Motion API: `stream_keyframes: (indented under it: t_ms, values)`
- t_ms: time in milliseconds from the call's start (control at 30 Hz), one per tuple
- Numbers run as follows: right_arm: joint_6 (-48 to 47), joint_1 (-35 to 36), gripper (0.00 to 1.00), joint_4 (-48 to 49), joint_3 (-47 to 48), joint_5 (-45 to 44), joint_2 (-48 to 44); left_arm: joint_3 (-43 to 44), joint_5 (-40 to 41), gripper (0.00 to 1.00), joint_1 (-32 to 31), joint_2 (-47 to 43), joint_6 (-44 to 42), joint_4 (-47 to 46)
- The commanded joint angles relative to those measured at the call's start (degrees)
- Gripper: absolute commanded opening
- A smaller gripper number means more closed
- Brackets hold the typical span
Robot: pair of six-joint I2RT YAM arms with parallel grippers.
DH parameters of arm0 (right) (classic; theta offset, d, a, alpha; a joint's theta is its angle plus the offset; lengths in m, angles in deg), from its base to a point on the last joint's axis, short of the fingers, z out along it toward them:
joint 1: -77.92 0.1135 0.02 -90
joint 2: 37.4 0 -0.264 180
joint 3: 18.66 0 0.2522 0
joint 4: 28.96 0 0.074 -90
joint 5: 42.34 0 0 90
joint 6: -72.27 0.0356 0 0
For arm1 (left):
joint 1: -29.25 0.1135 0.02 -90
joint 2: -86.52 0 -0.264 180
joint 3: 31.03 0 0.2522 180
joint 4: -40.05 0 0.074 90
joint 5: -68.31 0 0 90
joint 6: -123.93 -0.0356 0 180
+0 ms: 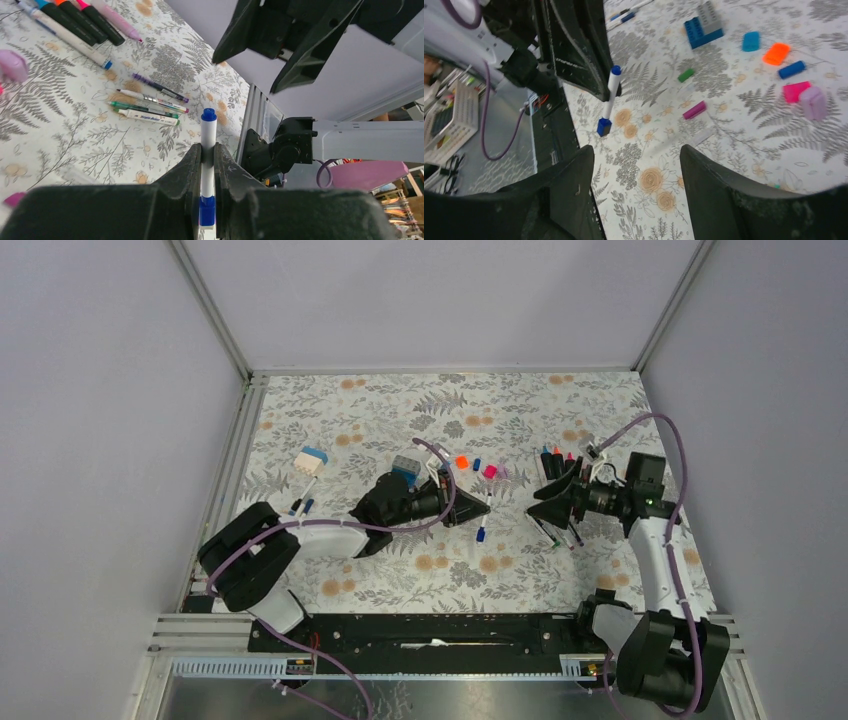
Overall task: Open the pen caps
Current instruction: Pick up the pen from the center of the board.
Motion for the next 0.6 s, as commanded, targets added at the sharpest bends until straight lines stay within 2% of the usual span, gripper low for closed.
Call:
stream_keyframes:
  t_ms: [0, 67, 100, 133, 233, 567]
  values:
    - [32.88, 4.59, 0.73, 34.29, -9.35, 6.76, -3.46, 3.7, 3.16, 0.0, -2.39, 1.34, -2.92, -5.53]
    - [47.6, 5.27, 0.75, 53.02, -15.22, 7.28, -4.49, 4.3, 4.9, 0.0, -3.45, 1.64, -2.85, -6.32]
    - [50.79, 5.37, 0.77, 57.35, -16.55, 7.5, -4.43, 4.56, 5.7, 0.0, -3.94, 1.81, -2.87, -6.52]
    - [50.87, 5.48, 0.78, 57.19, -16.54, 7.65, -4.25, 4.9, 6.63, 0.0, -4.42, 2.05, -2.87, -6.63]
    - [44.5, 6.31, 0.78, 47.87, -14.52, 7.44, -3.52, 5.61, 9.07, 0.0, -6.01, 2.82, -2.63, -7.38]
    - [47.04, 8.72, 0.74, 49.33, -14.92, 7.16, -2.88, 9.21, 12.98, 0.0, -9.4, 6.06, -2.67, -7.76]
